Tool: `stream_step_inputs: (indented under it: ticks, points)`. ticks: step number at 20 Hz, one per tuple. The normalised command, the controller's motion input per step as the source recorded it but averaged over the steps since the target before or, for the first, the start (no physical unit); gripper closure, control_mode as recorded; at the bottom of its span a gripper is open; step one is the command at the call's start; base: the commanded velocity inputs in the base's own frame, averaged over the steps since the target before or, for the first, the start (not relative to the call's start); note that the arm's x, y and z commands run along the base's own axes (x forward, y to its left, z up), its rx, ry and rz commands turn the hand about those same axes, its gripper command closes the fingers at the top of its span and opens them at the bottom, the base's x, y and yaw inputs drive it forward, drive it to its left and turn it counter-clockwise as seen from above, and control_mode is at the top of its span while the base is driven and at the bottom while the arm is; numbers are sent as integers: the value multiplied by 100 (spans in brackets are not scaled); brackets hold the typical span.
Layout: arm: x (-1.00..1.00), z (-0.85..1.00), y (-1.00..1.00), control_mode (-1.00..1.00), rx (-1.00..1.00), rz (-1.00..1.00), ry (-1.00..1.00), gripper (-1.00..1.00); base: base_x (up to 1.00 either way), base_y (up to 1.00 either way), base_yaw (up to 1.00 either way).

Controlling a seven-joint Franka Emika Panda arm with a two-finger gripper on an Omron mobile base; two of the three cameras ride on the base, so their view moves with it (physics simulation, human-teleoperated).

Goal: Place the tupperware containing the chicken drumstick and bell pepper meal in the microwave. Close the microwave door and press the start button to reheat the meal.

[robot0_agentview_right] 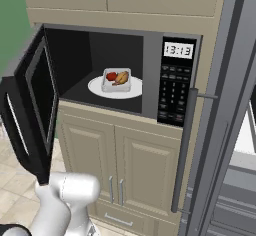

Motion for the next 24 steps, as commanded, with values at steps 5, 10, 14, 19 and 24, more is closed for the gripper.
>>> stream_step_inputs:
  ticks: [5,10,14,19,24]
  points:
    - [0,0,-95,-100,1,0,0,-100,0,0,0]
    - [3,0,-80,-100,1,0,0,-100,0,0,0]
    - [24,0,-63,-100,3,0,0,-100,0,0,0]
    - [46,1,-42,-100,6,3,0,-100,0,0,0]
    - [69,11,-22,-100,9,9,0,-100,0,0,0]
